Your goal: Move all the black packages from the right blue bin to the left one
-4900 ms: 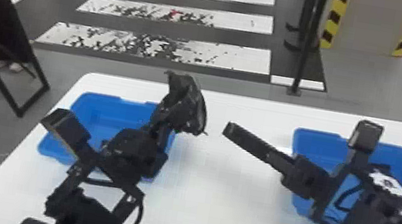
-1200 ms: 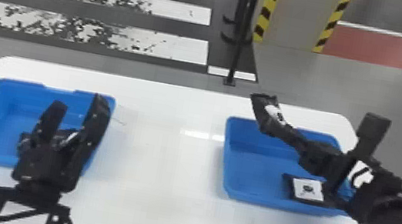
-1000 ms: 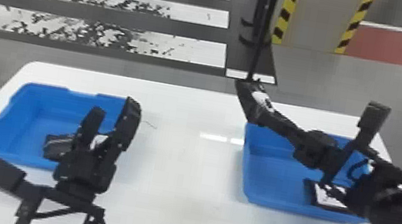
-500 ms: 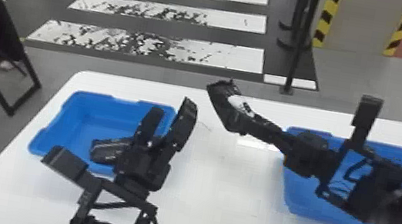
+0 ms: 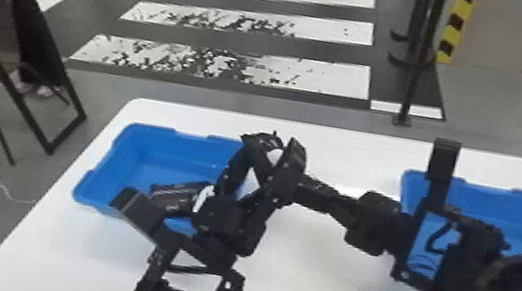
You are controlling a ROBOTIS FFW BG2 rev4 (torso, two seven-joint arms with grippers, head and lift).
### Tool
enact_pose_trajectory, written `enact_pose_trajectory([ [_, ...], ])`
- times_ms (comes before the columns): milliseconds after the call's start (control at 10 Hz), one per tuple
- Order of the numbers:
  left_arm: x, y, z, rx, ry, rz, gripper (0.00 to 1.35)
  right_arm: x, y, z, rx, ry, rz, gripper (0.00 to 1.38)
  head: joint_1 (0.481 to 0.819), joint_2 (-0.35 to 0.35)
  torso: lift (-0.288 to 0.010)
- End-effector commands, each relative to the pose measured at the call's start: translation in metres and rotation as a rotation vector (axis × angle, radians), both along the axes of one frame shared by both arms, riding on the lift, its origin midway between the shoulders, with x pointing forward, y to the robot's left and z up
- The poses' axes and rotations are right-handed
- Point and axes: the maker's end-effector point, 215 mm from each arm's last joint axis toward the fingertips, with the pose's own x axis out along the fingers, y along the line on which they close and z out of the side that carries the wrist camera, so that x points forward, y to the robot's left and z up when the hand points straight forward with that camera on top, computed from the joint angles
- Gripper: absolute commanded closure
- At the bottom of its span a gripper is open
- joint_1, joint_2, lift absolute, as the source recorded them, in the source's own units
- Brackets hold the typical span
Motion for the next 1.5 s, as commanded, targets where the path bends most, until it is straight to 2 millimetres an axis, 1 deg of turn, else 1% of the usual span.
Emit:
enact_pose_trajectory([
  [0,0.002,0.006,-0.004,0.064,-0.001,0.016,0.2,-0.009,0.009,0.004,0.012,0.001,0.024,1.15,0.695,0.238,-0.14],
  [100,0.002,0.01,-0.006,0.089,-0.002,0.03,0.2,-0.01,0.01,0.008,0.017,-0.006,0.028,1.15,0.695,0.245,-0.14],
  [300,0.004,0.009,-0.011,0.115,0.009,0.027,0.21,-0.014,0.013,0.011,0.021,-0.012,0.036,1.15,0.695,0.264,-0.14],
  [400,0.006,0.011,-0.018,0.175,0.022,0.027,0.61,-0.014,0.013,0.012,0.027,-0.009,0.037,1.15,0.695,0.267,-0.14],
  [500,0.008,0.008,-0.027,0.189,0.063,0.006,1.23,-0.012,0.012,0.013,0.03,-0.01,0.032,1.15,0.695,0.268,-0.14],
  [600,0.006,0.013,-0.02,0.206,0.052,0.018,1.21,-0.01,0.012,0.016,0.035,-0.017,0.028,1.15,0.695,0.266,-0.14],
  [700,0.006,0.012,-0.017,0.214,0.05,0.017,1.21,-0.008,0.01,0.014,0.039,-0.015,0.022,1.15,0.695,0.266,-0.14],
  [800,0.005,0.012,-0.021,0.205,0.064,0.013,1.21,-0.006,0.009,0.013,0.043,-0.014,0.014,1.15,0.695,0.267,-0.14],
  [900,0.005,0.015,-0.022,0.198,0.07,0.015,1.21,-0.003,0.006,0.013,0.056,-0.008,0.004,1.11,0.695,0.266,-0.14],
  [1000,0.007,0.018,-0.026,0.197,0.085,0.017,1.21,-0.002,0.005,0.008,0.071,0.022,-0.005,1.01,0.695,0.264,-0.14],
  [1100,0.014,0.03,-0.026,0.224,0.092,0.041,1.21,-0.002,0.0,-0.004,0.09,0.074,-0.016,0.76,0.695,0.263,-0.14],
  [1200,0.025,0.061,-0.026,0.322,0.088,0.12,1.21,0.001,-0.007,-0.01,0.098,0.096,-0.035,0.32,0.695,0.263,-0.14],
  [1300,0.04,0.101,-0.035,0.434,0.093,0.226,1.21,0.004,-0.016,-0.012,0.097,0.096,-0.056,0.08,0.695,0.275,-0.14],
  [1400,0.055,0.143,-0.045,0.538,0.101,0.326,1.21,0.007,-0.025,-0.014,0.1,0.098,-0.079,0.11,0.695,0.3,-0.14],
])
